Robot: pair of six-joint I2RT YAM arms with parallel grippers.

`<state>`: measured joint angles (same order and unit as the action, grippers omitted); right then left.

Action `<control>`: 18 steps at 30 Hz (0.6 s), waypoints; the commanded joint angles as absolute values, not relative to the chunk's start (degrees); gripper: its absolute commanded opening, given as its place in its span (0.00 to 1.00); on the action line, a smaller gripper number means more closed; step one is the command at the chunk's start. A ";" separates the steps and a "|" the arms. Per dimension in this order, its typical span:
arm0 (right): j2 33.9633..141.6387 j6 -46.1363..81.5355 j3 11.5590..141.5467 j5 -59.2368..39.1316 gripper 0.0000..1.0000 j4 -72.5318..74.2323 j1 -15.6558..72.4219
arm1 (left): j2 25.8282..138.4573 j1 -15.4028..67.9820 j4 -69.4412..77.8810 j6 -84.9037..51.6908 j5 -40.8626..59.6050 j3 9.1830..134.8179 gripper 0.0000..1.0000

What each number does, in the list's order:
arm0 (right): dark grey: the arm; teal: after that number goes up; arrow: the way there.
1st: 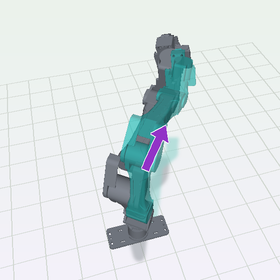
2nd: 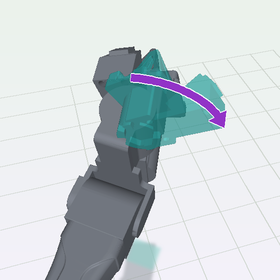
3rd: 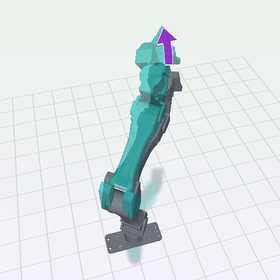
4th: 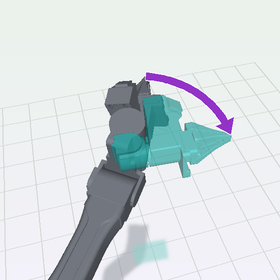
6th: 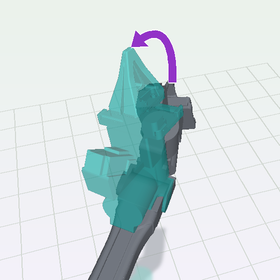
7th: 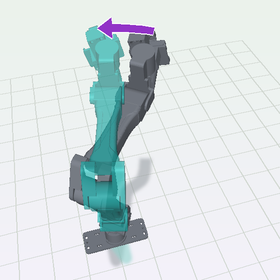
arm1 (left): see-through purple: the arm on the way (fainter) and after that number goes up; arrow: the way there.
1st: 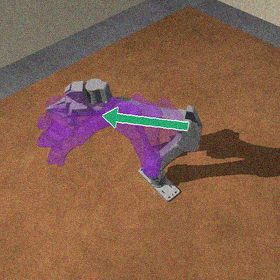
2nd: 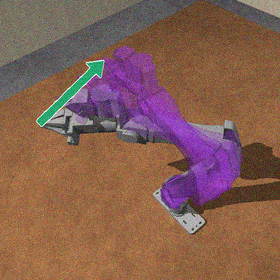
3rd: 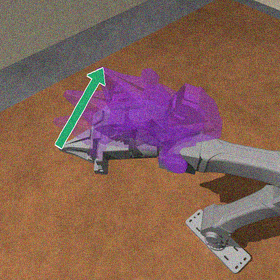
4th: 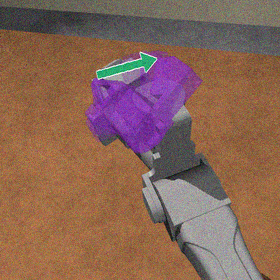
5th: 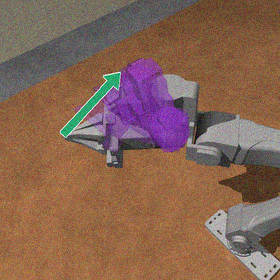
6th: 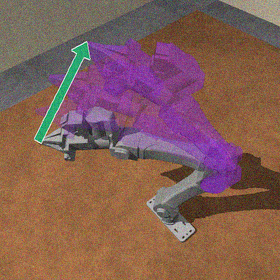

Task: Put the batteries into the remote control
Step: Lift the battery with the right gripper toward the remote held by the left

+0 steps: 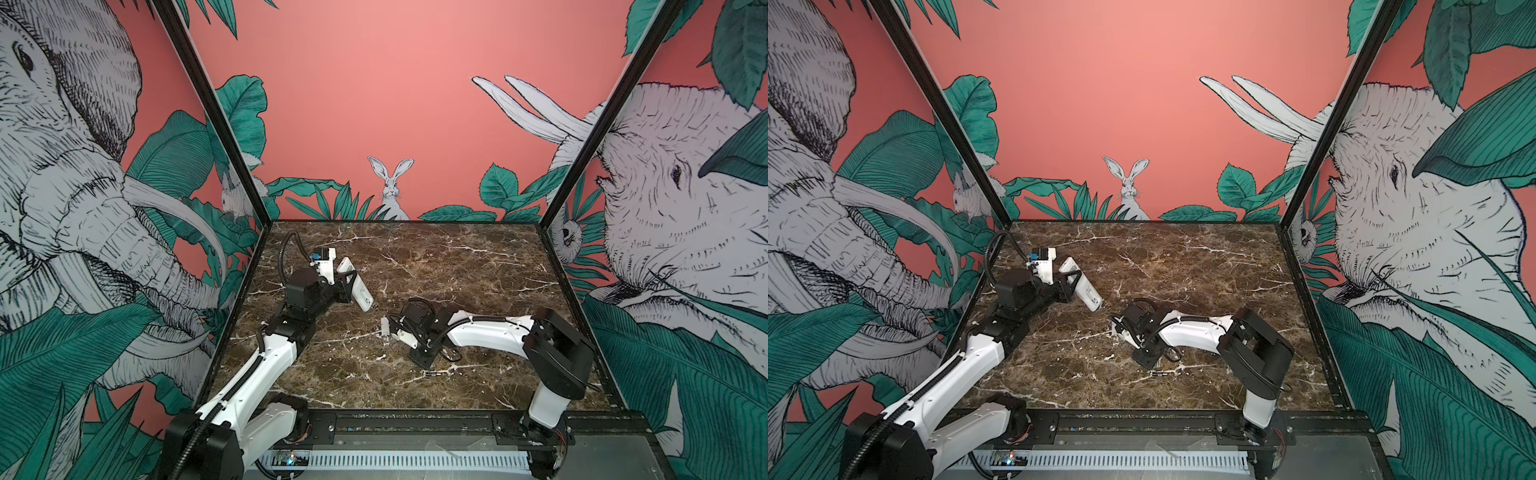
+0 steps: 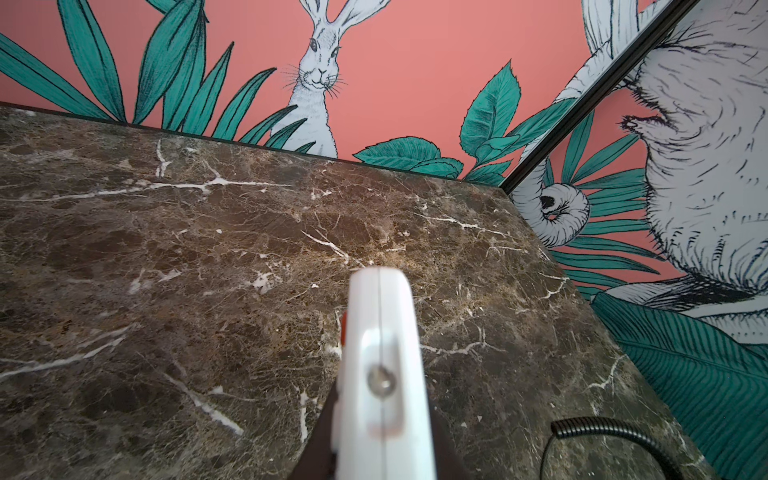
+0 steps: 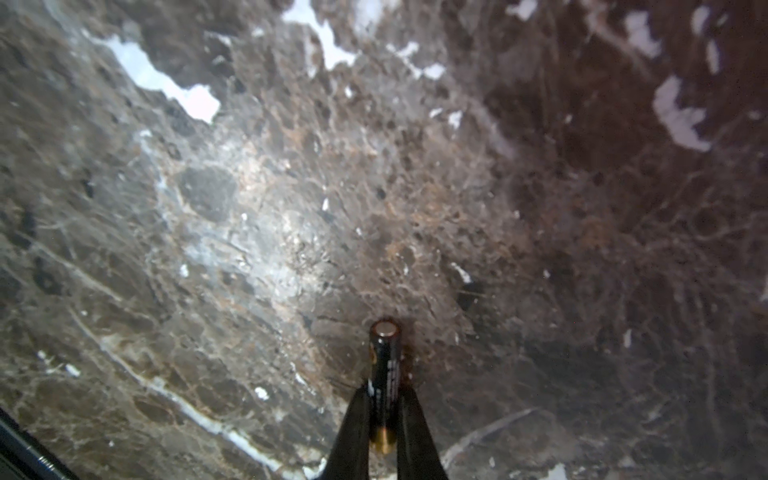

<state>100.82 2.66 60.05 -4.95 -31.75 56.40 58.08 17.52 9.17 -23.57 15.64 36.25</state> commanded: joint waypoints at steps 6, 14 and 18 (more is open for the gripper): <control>100.91 4.58 58.83 -2.73 0.15 -30.59 56.11 | 57.91 17.01 11.57 -25.42 17.50 35.79 0.00; 97.99 6.27 57.21 -1.60 0.12 -28.86 56.13 | 56.29 16.98 10.02 -26.64 18.71 34.82 0.00; 95.09 6.45 56.58 -1.59 0.12 -28.14 56.06 | 55.91 16.88 10.23 -27.89 20.35 33.63 0.00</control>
